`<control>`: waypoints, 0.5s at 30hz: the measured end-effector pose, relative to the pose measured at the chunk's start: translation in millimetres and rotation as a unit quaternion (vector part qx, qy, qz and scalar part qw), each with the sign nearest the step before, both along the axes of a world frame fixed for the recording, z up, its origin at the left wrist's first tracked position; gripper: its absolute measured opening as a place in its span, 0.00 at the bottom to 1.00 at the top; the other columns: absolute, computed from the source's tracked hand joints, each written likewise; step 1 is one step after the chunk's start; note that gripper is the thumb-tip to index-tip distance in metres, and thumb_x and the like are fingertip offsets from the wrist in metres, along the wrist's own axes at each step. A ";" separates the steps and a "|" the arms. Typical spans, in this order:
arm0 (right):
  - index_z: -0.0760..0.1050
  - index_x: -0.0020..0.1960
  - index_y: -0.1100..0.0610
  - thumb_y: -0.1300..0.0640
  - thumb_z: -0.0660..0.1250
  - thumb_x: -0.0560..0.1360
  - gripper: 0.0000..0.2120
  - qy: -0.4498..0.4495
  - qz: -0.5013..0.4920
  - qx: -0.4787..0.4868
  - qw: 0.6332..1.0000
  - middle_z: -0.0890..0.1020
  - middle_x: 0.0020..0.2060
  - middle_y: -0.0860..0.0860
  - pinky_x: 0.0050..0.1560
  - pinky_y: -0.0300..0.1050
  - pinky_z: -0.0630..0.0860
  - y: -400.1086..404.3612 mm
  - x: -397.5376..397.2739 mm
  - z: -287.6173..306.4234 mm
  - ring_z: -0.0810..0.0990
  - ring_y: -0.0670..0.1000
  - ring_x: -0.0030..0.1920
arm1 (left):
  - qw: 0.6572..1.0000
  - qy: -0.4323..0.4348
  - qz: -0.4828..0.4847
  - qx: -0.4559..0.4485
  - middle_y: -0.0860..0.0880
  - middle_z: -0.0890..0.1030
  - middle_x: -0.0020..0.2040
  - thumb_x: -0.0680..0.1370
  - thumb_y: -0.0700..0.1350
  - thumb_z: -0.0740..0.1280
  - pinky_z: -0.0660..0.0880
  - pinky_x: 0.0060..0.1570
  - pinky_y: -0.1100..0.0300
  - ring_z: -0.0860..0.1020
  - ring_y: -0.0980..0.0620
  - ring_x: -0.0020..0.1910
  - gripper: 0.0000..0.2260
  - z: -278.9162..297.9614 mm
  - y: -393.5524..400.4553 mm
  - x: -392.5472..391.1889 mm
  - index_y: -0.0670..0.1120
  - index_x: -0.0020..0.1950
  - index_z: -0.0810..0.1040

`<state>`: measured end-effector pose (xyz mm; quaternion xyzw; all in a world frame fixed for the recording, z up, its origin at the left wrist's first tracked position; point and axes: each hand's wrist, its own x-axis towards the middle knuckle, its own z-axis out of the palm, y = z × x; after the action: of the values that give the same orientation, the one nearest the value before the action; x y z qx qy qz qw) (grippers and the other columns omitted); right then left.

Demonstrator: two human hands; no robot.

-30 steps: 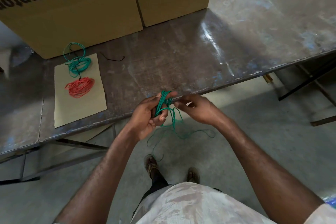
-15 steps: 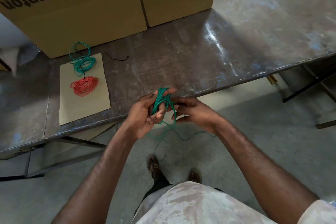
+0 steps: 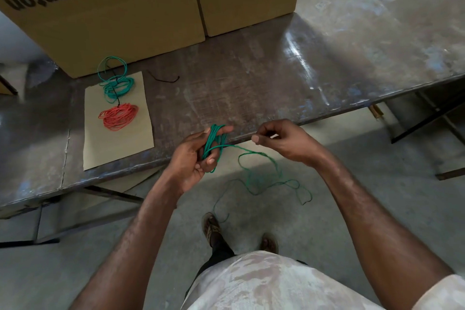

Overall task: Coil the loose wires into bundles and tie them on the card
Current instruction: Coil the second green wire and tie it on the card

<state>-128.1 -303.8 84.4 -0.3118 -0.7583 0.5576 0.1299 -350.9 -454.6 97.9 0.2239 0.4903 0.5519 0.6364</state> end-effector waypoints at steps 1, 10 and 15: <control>0.83 0.49 0.55 0.50 0.73 0.80 0.07 -0.019 0.027 -0.015 0.999 0.84 0.41 0.47 0.46 0.44 0.76 2.1 1.9 1.2 0.79 0.43 0.40 | 1.000 0.000 0.000 0.000 0.44 0.66 0.26 0.88 0.49 0.54 0.52 0.24 0.62 0.54 0.56 0.21 0.22 1.2 -0.1 0.1 0.37 0.73 0.78; 0.81 0.67 0.46 0.43 0.75 0.77 0.19 -0.046 0.093 0.008 0.995 0.86 0.57 0.44 0.47 0.42 0.81 -32.3 -32.5 -20.9 0.85 0.49 0.44 | 0.998 0.021 -0.053 -0.001 0.44 0.67 0.27 0.89 0.50 0.52 0.49 0.28 0.56 0.55 0.55 0.22 0.23 17.1 -2.0 7.7 0.40 0.74 0.78; 0.86 0.51 0.52 0.59 0.75 0.78 0.04 -0.057 0.076 0.109 0.989 0.87 0.43 0.43 0.43 0.36 0.75 -22.1 -40.6 -51.0 0.82 0.40 0.42 | 0.999 -0.032 -0.026 0.027 0.46 0.67 0.26 0.89 0.49 0.51 0.52 0.23 0.62 0.60 0.58 0.21 0.23 30.2 -4.4 6.0 0.37 0.75 0.76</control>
<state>-168.7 -325.9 33.4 -0.2683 -0.8424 0.4608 0.0772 -344.9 -459.0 128.0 0.2362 0.4487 0.5547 0.6597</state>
